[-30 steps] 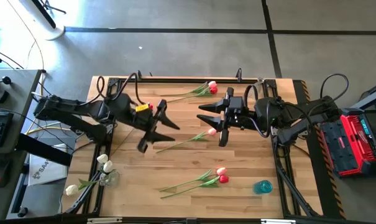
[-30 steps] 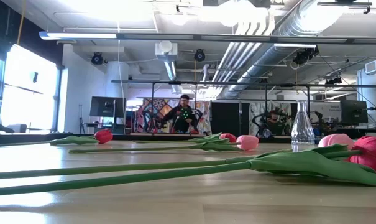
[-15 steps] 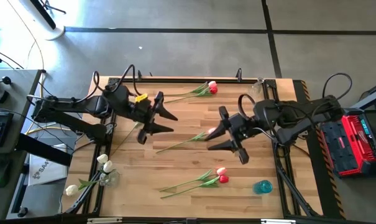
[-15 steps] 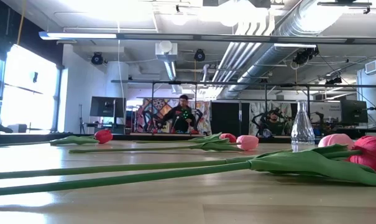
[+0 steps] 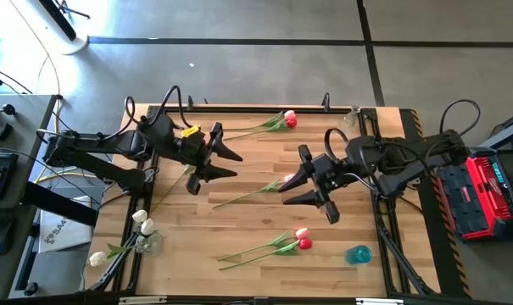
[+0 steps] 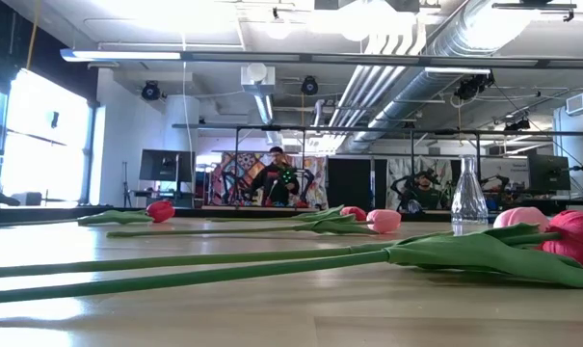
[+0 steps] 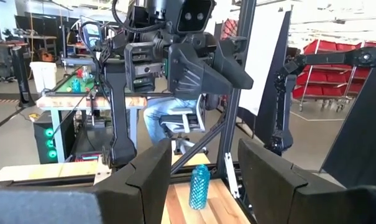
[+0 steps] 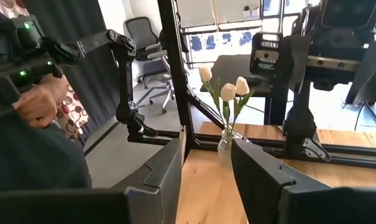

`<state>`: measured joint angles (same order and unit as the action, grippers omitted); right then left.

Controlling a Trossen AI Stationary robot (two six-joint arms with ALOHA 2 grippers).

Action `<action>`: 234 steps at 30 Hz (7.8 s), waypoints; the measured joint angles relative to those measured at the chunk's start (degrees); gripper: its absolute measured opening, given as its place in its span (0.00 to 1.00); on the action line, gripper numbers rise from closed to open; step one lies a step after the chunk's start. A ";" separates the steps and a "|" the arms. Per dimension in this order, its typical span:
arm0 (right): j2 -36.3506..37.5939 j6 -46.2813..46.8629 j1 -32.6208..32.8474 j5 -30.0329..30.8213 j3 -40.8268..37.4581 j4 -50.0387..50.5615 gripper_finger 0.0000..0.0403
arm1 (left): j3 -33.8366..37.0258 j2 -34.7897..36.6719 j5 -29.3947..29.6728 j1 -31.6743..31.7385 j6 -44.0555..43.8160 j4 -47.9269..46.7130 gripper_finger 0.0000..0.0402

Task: Sort flowers into vase by color
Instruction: Put the middle red flower into the blue vase

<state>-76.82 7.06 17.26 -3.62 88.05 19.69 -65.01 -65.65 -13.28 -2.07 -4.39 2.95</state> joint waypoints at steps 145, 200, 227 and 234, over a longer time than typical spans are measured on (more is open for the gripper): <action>0.52 47.96 -1.41 38.17 -0.04 34.31 0.32 | 29.73 6.70 11.84 31.91 -15.90 -31.13 0.00; -4.18 29.76 4.12 41.99 0.01 9.00 0.32 | -1.20 -10.55 -12.11 13.85 -17.16 18.55 0.00; -10.25 15.21 -2.03 32.91 -0.02 -1.54 0.42 | -1.22 -12.39 -8.03 8.98 -16.45 24.23 0.00; -10.25 14.31 -2.24 32.98 -0.02 -1.60 0.23 | -2.85 -12.39 -7.10 9.18 -15.84 21.30 0.00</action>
<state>-87.07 21.37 15.01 29.36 88.03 18.09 -67.86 -78.04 -20.38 7.11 -20.23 24.25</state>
